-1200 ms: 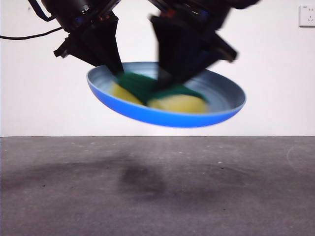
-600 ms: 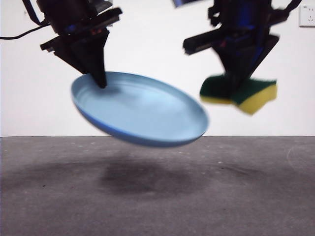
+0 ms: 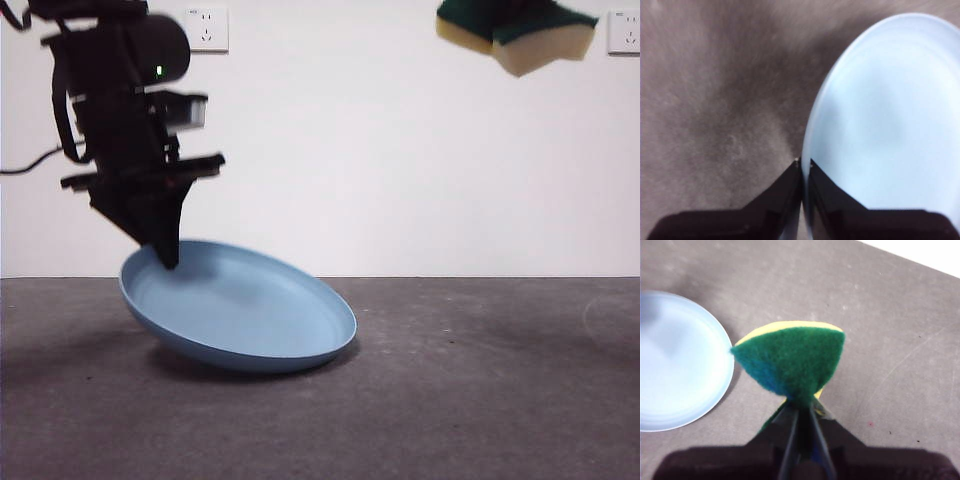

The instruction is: Pick up the plate,pick up the cloth,clean the plate with the cloth

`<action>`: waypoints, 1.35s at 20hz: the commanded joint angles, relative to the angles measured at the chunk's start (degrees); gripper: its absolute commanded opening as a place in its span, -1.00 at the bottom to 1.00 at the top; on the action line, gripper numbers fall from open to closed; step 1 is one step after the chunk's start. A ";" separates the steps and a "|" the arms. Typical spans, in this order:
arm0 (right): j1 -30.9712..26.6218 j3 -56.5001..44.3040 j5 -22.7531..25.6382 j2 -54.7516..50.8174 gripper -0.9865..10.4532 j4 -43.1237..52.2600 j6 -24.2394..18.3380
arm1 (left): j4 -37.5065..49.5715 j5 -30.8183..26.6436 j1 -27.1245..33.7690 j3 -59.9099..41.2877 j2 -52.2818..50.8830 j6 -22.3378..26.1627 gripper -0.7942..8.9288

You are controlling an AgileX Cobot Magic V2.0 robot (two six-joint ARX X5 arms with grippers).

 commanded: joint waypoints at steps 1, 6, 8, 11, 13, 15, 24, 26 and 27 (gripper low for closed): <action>0.13 -0.42 -0.13 -0.63 -0.86 -1.18 1.16 | 0.68 -0.46 0.98 0.09 2.84 0.48 -0.85; 0.07 -0.42 0.00 -0.81 -0.86 -4.15 1.81 | 0.48 -1.99 2.89 0.09 6.58 1.18 -0.85; 0.07 -0.42 0.00 -0.81 -0.86 -4.28 1.81 | 0.17 -2.16 3.61 0.09 7.54 2.01 -0.85; 0.07 -0.42 0.00 -0.81 -0.86 -4.39 1.81 | 0.20 -2.12 4.46 0.09 8.00 1.97 -0.82; 0.07 -0.42 -0.02 -0.81 -0.86 -4.42 1.81 | 0.74 -2.14 4.61 0.09 8.00 1.97 -0.38; 0.07 -0.42 -0.02 -0.81 -0.86 -4.42 1.81 | 0.81 -2.12 4.63 0.09 8.00 1.92 0.03; -3.85 -0.42 -15.04 1.97 -0.86 0.35 1.77 | -5.01 3.19 4.42 0.09 0.74 -1.31 0.03; -5.66 -0.42 -15.02 4.70 -0.86 0.50 1.75 | -4.42 5.40 4.09 0.09 -4.13 -1.68 0.02; -6.71 -0.42 -15.02 6.32 -0.86 0.79 1.29 | -4.20 5.86 4.04 0.04 -6.82 -1.77 0.02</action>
